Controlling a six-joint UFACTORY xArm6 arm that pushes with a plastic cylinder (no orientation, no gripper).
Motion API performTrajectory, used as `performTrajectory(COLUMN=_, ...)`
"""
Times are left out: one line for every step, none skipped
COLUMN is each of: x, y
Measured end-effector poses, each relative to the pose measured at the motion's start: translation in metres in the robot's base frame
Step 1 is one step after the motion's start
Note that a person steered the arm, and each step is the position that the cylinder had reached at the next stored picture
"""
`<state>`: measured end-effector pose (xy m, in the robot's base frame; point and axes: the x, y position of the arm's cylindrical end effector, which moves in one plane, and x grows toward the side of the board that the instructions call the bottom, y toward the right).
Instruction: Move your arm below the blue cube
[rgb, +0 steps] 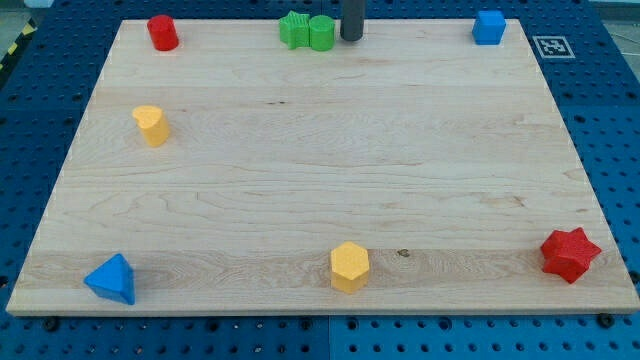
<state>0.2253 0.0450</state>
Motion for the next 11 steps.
performTrajectory(x=0.000, y=0.008)
performTrajectory(x=0.009, y=0.029)
performTrajectory(x=0.015, y=0.046)
performTrajectory(x=0.023, y=0.075)
performTrajectory(x=0.039, y=0.109)
performTrajectory(x=0.057, y=0.130)
performTrajectory(x=0.057, y=0.130)
performTrajectory(x=0.060, y=0.141)
performTrajectory(x=0.062, y=0.148)
performTrajectory(x=0.066, y=0.157)
performTrajectory(x=0.076, y=0.170)
